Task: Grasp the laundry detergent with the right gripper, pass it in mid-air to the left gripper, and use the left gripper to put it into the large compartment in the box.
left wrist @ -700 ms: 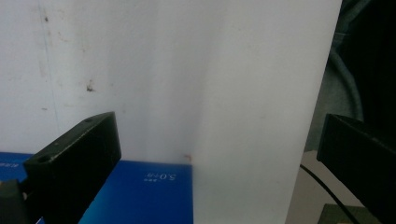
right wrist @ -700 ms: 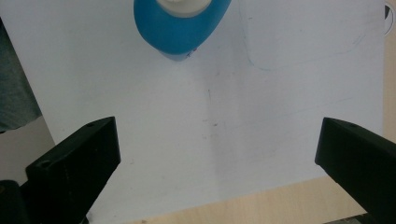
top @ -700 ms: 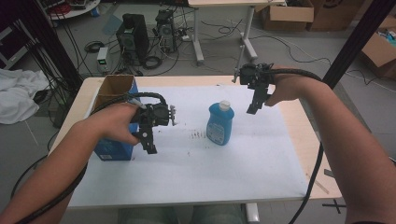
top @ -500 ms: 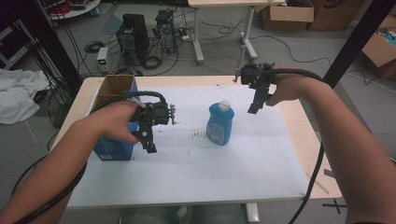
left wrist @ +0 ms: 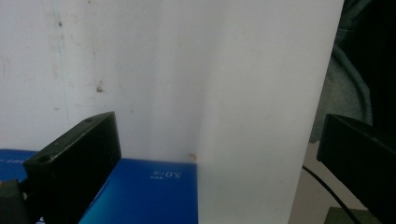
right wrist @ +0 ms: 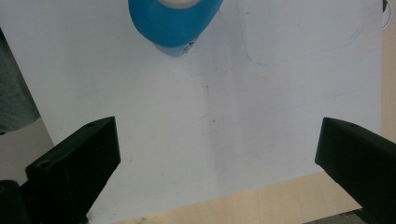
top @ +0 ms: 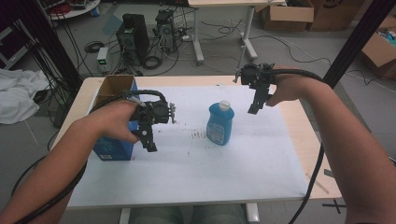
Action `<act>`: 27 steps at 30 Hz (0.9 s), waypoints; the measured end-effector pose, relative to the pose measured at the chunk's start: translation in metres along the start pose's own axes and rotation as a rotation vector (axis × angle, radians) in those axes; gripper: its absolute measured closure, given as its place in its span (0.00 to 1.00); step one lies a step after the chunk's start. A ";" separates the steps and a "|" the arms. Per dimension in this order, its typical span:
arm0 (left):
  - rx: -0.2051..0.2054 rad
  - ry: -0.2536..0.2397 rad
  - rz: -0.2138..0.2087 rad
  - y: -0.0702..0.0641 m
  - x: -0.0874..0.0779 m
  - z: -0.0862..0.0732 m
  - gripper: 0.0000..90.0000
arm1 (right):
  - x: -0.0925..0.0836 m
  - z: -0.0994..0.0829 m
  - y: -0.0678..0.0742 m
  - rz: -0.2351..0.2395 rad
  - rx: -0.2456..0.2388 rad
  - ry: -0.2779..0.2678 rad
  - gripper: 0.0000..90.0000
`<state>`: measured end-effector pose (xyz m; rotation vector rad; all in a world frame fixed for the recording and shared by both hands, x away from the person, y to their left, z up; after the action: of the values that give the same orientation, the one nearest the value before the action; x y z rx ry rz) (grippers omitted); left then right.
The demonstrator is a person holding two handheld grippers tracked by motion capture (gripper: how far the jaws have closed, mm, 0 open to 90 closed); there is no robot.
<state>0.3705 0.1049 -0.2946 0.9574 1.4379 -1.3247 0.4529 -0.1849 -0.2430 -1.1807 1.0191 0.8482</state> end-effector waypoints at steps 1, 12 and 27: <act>0.000 0.004 0.000 0.000 -0.001 0.000 0.00 | 0.000 0.000 0.001 -0.002 0.001 0.004 0.00; -0.005 -0.009 -0.002 -0.003 0.000 -0.004 0.00 | -0.001 -0.003 0.003 -0.007 0.004 -0.001 0.00; 0.008 0.001 0.023 -0.005 -0.004 -0.002 0.00 | -0.015 -0.028 0.006 0.005 0.168 -0.369 0.00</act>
<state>0.3663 0.1065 -0.2893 0.9771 1.4191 -1.3143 0.4374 -0.2111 -0.2329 -0.8407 0.7727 0.9244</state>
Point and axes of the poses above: each handheld gripper's, and its own axes: x roughly forward along the jaws, z roughly out of its top, y roughly to its left, the point moved 2 cm from there along x, roughly forward along the jaws, and after that the axes turned 14 degrees about -z, right-handed, at the moved point
